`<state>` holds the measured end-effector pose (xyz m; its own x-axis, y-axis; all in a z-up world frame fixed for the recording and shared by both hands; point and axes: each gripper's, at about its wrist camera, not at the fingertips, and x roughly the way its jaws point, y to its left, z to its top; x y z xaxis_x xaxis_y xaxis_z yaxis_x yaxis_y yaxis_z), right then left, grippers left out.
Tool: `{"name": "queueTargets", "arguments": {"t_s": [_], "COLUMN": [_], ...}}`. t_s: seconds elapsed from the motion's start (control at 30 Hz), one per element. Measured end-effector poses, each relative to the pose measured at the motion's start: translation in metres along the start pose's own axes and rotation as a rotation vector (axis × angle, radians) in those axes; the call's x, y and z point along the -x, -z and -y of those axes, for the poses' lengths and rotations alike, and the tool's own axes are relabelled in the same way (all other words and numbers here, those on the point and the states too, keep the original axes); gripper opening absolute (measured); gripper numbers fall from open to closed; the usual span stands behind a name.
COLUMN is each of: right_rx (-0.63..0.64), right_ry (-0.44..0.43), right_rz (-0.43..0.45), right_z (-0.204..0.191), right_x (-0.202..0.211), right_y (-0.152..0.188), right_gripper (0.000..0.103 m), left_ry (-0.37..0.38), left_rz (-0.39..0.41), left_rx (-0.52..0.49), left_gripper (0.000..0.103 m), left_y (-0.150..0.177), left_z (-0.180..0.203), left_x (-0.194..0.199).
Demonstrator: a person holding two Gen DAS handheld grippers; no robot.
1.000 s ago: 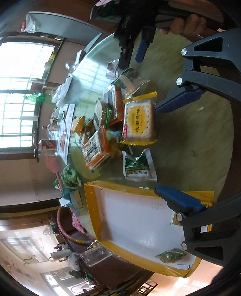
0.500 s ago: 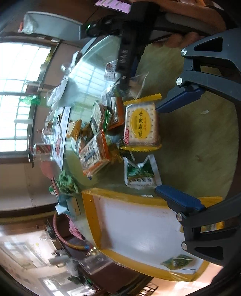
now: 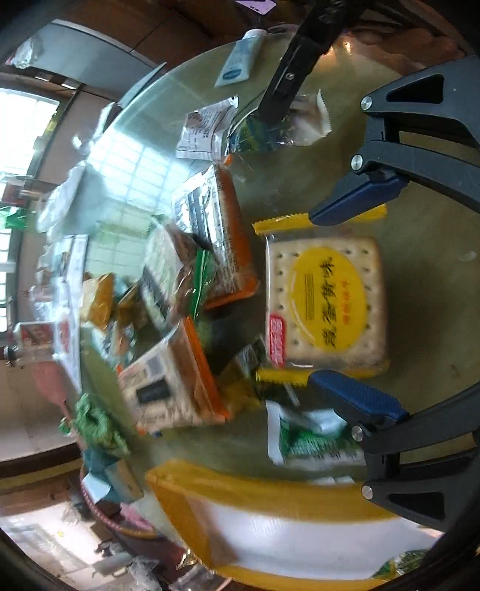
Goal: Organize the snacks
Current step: 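Lift the leaf-print bag with the right tool while the left tool lifts the cracker packet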
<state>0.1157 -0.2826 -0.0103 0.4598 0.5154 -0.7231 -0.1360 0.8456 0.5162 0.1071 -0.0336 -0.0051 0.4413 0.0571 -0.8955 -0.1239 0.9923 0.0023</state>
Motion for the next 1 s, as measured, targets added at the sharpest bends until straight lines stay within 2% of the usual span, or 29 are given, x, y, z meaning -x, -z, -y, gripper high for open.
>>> {"name": "queueTargets", "arguments": {"t_s": [0.1, 0.3, 0.4, 0.47, 0.53, 0.6, 0.67, 0.77, 0.93, 1.0], "right_rx": [0.009, 0.030, 0.025, 0.016, 0.018, 0.008, 0.002, -0.009, -0.012, -0.010], "right_ry": [-0.018, -0.020, -0.049, -0.058, -0.062, -0.074, -0.082, -0.095, -0.100, -0.103], "right_rz": [-0.003, 0.017, 0.031, 0.040, 0.044, 0.046, 0.045, 0.045, 0.045, 0.044], "right_z": [-0.003, 0.000, 0.004, 0.006, 0.005, 0.007, 0.008, 0.010, 0.011, 0.011], "right_x": [-0.003, -0.005, -0.005, -0.005, -0.006, -0.006, -0.007, -0.007, -0.008, -0.008], "right_y": [-0.001, -0.008, -0.011, -0.010, -0.010, -0.010, -0.011, -0.011, -0.011, -0.011], "right_gripper": [0.047, 0.047, 0.047, 0.047, 0.047, 0.047, 0.047, 0.047, 0.047, 0.047], "left_ry": [0.004, 0.203, 0.181, 0.131, 0.137, 0.207, 0.283, 0.351, 0.361, 0.324], "left_rz": [-0.012, -0.133, -0.074, -0.019, 0.005, -0.026, -0.097, -0.129, -0.183, -0.183], "left_rx": [-0.008, -0.092, -0.150, -0.174, -0.200, -0.201, -0.172, -0.137, -0.166, -0.190], "left_gripper": [0.081, 0.081, 0.081, 0.081, 0.081, 0.081, 0.081, 0.081, 0.081, 0.081], "left_y": [0.002, 0.023, 0.018, 0.011, 0.002, -0.008, -0.012, -0.006, 0.019, 0.031], "left_z": [0.006, 0.032, 0.038, 0.041, 0.043, 0.042, 0.039, 0.032, 0.029, 0.037], "left_x": [0.003, 0.028, 0.040, 0.039, 0.031, 0.012, -0.004, -0.005, 0.009, 0.014]}}
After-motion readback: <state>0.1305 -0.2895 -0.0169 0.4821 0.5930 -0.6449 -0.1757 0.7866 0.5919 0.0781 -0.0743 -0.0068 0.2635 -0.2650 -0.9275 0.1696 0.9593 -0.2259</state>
